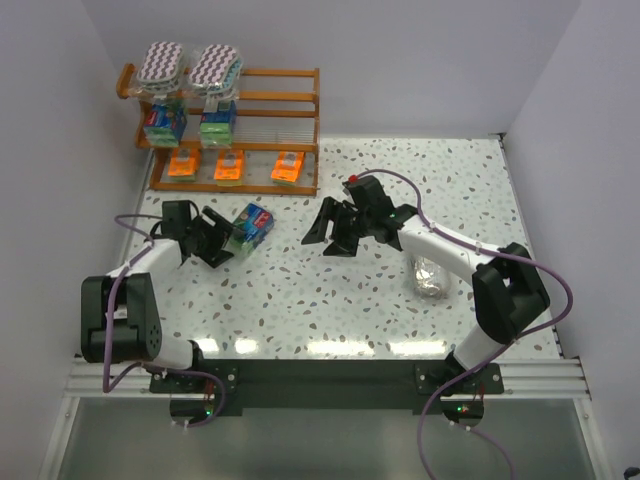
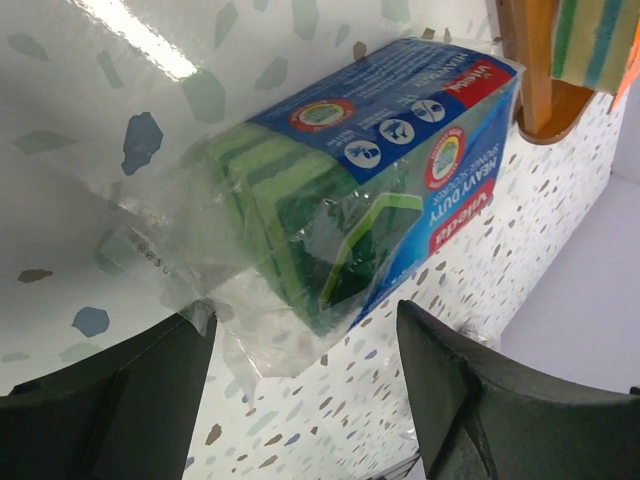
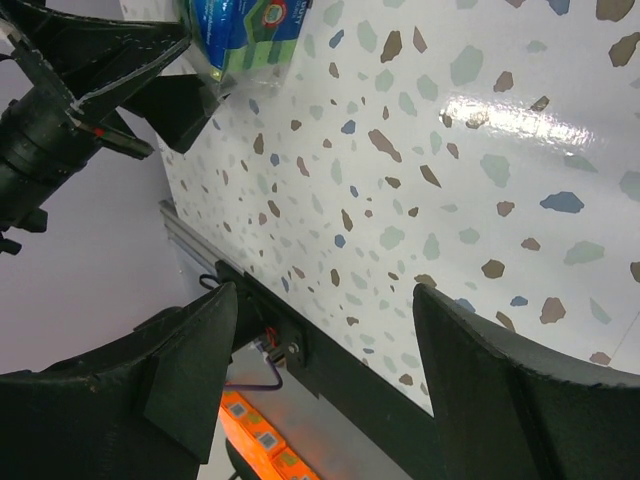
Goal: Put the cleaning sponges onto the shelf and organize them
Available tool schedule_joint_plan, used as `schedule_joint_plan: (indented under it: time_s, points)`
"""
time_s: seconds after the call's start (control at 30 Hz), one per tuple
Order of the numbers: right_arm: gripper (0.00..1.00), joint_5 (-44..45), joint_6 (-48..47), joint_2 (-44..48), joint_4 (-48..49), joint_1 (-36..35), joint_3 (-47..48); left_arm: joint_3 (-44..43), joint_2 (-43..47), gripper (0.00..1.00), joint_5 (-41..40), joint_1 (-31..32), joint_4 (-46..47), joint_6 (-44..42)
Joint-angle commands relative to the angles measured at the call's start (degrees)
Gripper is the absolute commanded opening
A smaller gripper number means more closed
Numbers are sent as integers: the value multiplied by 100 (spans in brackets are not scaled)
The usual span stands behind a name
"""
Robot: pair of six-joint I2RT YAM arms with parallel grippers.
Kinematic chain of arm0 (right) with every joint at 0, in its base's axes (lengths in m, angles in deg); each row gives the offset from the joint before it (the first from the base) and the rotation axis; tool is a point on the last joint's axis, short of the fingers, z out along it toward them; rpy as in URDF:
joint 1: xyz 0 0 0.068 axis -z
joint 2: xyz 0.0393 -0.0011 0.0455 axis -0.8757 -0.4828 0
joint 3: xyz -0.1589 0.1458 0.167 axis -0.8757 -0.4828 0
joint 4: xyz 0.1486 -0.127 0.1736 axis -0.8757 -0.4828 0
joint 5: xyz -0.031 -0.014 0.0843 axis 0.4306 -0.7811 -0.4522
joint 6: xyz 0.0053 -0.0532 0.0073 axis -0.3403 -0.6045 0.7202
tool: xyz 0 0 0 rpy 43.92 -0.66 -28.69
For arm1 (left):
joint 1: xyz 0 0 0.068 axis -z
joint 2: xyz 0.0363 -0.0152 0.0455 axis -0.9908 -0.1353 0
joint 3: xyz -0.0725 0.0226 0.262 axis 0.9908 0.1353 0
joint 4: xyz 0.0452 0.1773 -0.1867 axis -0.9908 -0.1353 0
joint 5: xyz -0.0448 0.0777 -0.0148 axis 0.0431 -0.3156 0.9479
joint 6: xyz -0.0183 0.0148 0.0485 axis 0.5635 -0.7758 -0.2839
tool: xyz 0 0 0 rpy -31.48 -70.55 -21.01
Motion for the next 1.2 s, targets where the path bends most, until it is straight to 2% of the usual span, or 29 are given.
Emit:
schedule_joint_plan:
  time_s: [0.0, 0.13, 0.23, 0.3, 0.33, 0.43, 0.5, 0.57, 0.67, 0.8, 0.93, 1.17]
  points:
    - [75, -26, -49, 123, 50, 46, 164, -256, -178, 77, -180, -23, 169, -420]
    - [74, -44, -23, 114, 111, 54, 164, -326, -503, 73, -198, -32, 422, -561]
    - [73, -44, -23, 114, 111, 54, 164, -387, -626, 61, -190, -41, 617, -579]
    - [73, -44, -14, 123, 111, 55, 172, -431, -670, 48, -146, -32, 678, -597]
    - [73, -44, -23, 131, 111, 54, 164, -458, -679, 38, -93, -32, 696, -597]
    - [73, -44, -14, 149, 111, 72, 172, -432, -600, 21, -75, -23, 696, -640]
    - [72, -44, -5, 158, 111, 72, 181, -397, -539, 14, -75, -24, 661, -684]
    - [72, -52, 12, 149, 111, 89, 190, -318, -513, 1, 3, -32, 635, -693]
    - [72, -61, 4, 166, 76, 98, 234, -177, -355, 0, 363, -32, 617, -650]
    - [71, -44, -14, 254, -38, 116, 269, 34, 469, 0, 846, -15, 704, -194]
    - [72, 0, -49, 412, -161, 177, 252, -307, 1086, 0, 892, -6, 679, 220]
    - [72, 62, -102, 650, -275, 292, 190, -1152, 903, 0, 926, 20, 915, 660]
